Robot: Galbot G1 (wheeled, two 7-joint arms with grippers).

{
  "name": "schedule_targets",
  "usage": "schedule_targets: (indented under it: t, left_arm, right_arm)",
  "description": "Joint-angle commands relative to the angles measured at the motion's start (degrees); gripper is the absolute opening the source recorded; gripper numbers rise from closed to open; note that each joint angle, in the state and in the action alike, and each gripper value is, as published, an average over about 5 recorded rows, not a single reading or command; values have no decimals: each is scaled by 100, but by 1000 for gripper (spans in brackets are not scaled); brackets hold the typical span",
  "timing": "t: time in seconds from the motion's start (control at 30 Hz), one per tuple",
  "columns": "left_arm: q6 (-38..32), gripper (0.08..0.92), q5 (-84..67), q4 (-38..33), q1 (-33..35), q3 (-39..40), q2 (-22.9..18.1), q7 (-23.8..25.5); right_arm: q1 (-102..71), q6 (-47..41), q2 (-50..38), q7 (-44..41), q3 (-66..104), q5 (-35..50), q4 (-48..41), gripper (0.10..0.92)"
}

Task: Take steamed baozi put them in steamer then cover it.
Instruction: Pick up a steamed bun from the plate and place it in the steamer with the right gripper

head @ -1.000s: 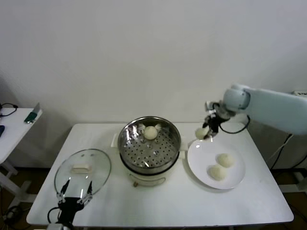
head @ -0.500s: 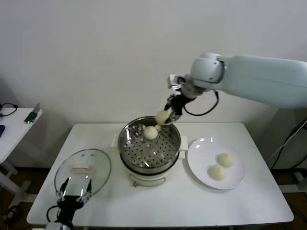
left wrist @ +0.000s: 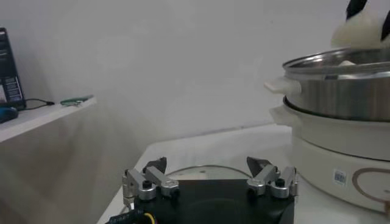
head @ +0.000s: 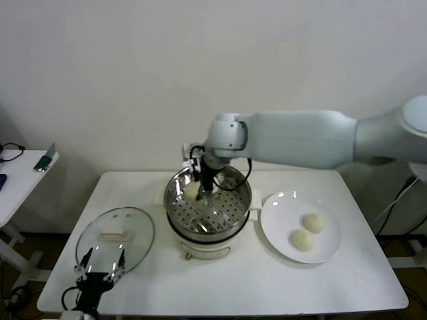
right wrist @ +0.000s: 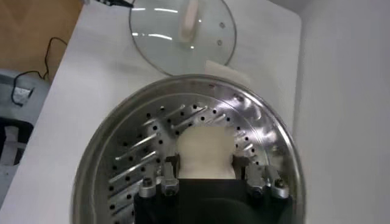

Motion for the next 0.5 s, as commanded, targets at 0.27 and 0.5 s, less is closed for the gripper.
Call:
schedule_targets:
  t: [0.27, 0.5]
  left_arm:
    - [12, 823, 0, 49, -51, 3, 37, 2]
    - [16, 823, 2, 38, -66, 4, 35, 1]
  right_arm:
    - [-913, -98, 552, 332, 127, -479, -827, 599]
    - [-812, 55, 483, 198, 163, -478, -789, 703]
